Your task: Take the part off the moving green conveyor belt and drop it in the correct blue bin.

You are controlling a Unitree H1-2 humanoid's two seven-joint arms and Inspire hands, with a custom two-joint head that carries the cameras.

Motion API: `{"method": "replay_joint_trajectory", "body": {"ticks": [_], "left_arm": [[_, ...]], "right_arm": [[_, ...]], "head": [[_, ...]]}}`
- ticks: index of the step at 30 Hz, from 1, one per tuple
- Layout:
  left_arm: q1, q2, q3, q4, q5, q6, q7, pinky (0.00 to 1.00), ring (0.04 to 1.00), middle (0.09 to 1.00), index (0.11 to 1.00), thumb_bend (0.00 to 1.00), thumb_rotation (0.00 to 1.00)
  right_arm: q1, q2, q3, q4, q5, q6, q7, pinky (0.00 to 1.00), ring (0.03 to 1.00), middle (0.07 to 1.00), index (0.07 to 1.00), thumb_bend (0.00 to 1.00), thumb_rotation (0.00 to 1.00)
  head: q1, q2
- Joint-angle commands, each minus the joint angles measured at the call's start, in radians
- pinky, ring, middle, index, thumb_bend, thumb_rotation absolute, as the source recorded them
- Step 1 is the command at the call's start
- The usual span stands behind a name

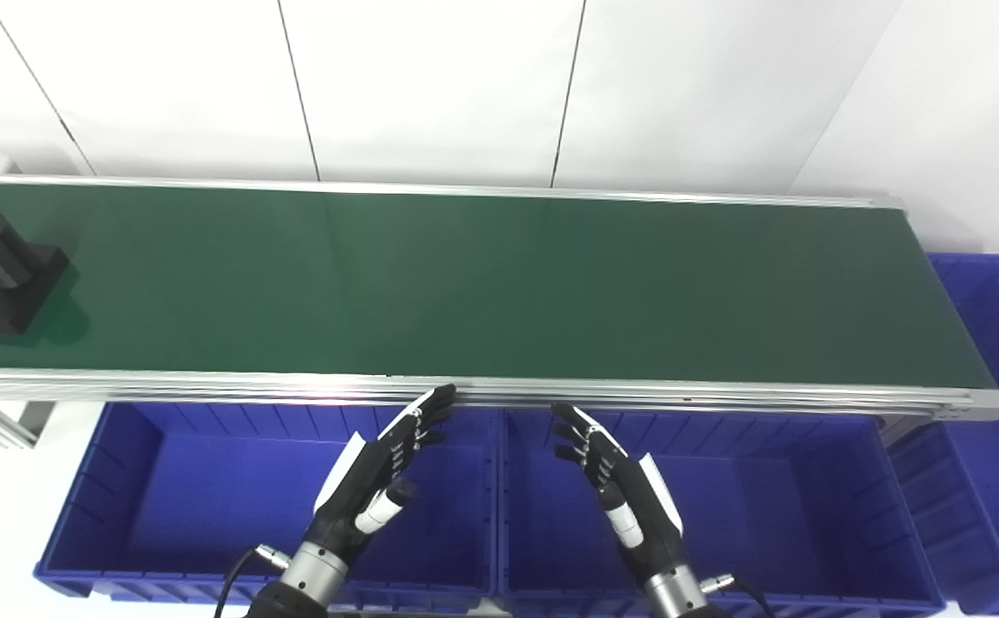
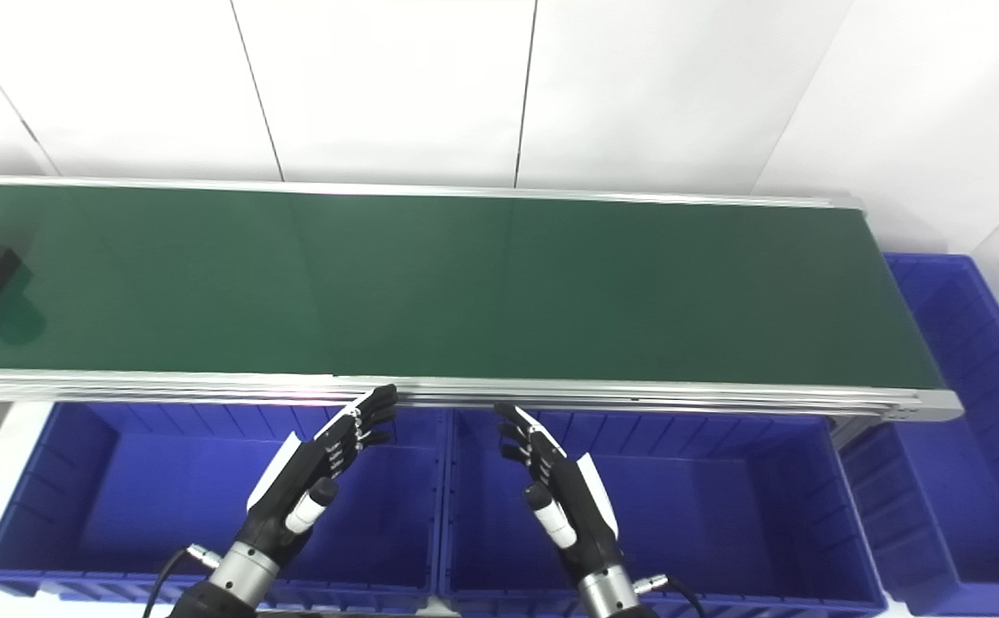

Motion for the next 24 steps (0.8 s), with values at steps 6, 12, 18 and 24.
{"method": "replay_joint_trajectory", "body": {"ticks": [6, 12, 18, 24], "left_arm": [[-0.006, 0.0, -0.006, -0.008, 0.008, -0.04, 0.022, 0.86, 0.913, 0.933, 0.907, 1.0, 0.97], [-0.008, 0.012, -0.013, 0.003, 0.012, -0.04, 0.029, 0.86, 0.916, 0.935, 0.91, 1.0, 0.98], [-0.009, 0.019, -0.014, 0.006, -0.008, -0.04, 0.016, 0.87, 0.919, 0.937, 0.913, 1.0, 0.97], [-0.006, 0.019, -0.015, 0.0, -0.011, -0.04, 0.013, 0.87, 0.918, 0.936, 0.911, 1.0, 0.96]], "right_arm": [[-0.013, 0.002, -0.001, -0.006, 0.011, -0.04, 0.012, 0.86, 0.914, 0.938, 0.881, 0.95, 0.96], [-0.014, 0.01, 0.001, -0.001, 0.001, -0.04, -0.002, 0.85, 0.91, 0.932, 0.885, 0.98, 0.96], [-0.011, 0.016, 0.001, -0.004, 0.006, -0.04, 0.001, 0.86, 0.914, 0.937, 0.884, 0.96, 0.96], [-0.007, 0.016, 0.0, -0.016, 0.006, -0.04, 0.001, 0.85, 0.912, 0.938, 0.882, 0.95, 0.96]], "head": [[0.044, -0.027], [0.017, -0.031], [0.006, -0.026], [0.005, -0.02]]}}
